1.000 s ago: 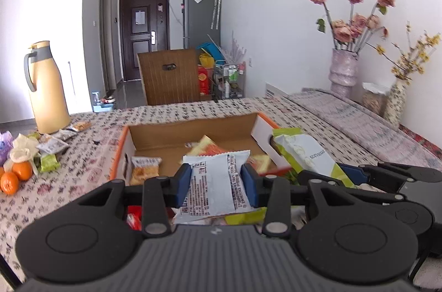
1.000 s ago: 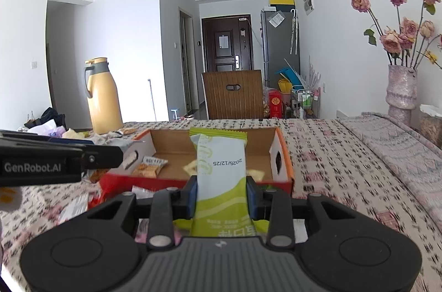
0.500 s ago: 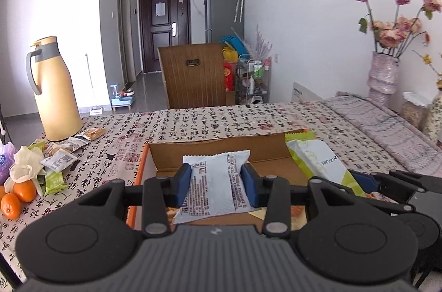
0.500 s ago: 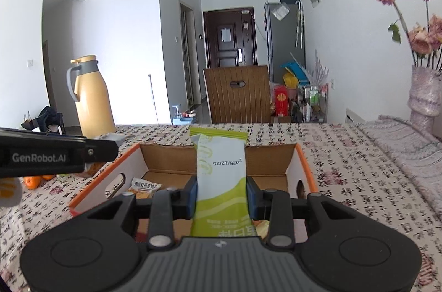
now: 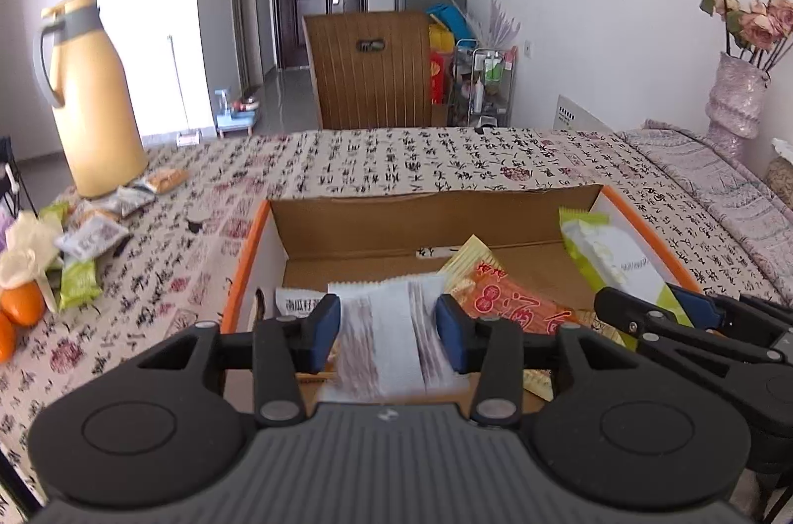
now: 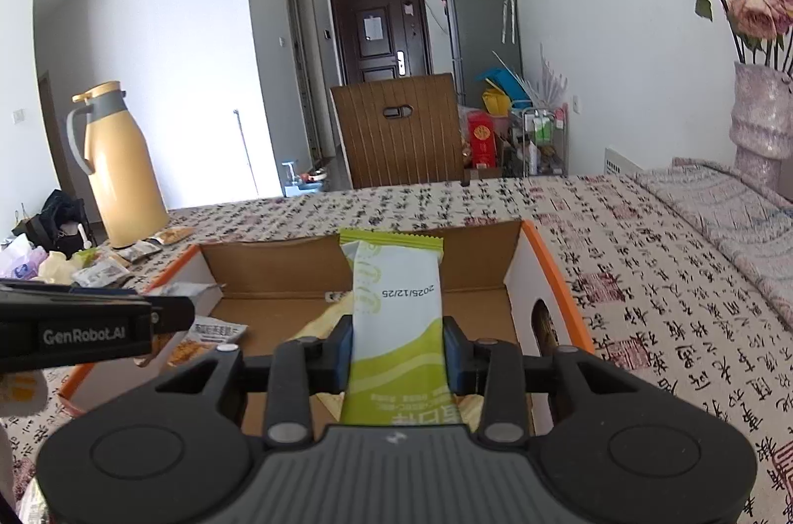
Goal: Organize snacks
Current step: 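Drop both packets into the box and open both grippers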
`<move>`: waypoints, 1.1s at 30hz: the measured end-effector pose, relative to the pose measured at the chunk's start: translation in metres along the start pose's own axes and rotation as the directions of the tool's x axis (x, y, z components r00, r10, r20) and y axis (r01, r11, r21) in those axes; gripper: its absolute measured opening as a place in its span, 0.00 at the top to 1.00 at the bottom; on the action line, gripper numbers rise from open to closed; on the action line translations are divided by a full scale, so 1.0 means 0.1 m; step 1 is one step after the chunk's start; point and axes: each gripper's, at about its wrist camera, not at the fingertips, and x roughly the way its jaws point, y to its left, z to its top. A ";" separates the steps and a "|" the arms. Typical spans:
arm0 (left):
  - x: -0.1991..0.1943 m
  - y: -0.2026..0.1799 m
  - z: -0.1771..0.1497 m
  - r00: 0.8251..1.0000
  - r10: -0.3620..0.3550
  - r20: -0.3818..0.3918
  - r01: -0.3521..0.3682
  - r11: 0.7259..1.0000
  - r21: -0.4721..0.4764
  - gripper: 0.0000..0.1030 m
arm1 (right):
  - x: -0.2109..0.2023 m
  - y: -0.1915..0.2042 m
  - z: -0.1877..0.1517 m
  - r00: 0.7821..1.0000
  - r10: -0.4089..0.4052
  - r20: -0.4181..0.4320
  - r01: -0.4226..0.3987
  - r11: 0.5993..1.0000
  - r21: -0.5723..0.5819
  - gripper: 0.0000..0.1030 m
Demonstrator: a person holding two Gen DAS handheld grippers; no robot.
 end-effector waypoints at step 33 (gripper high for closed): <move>-0.78 0.15 -0.35 0.989 0.064 0.130 -0.060 0.998 -0.036 0.00 | -0.80 -0.24 -0.25 0.998 -0.047 0.040 0.046 0.998 0.041 0.00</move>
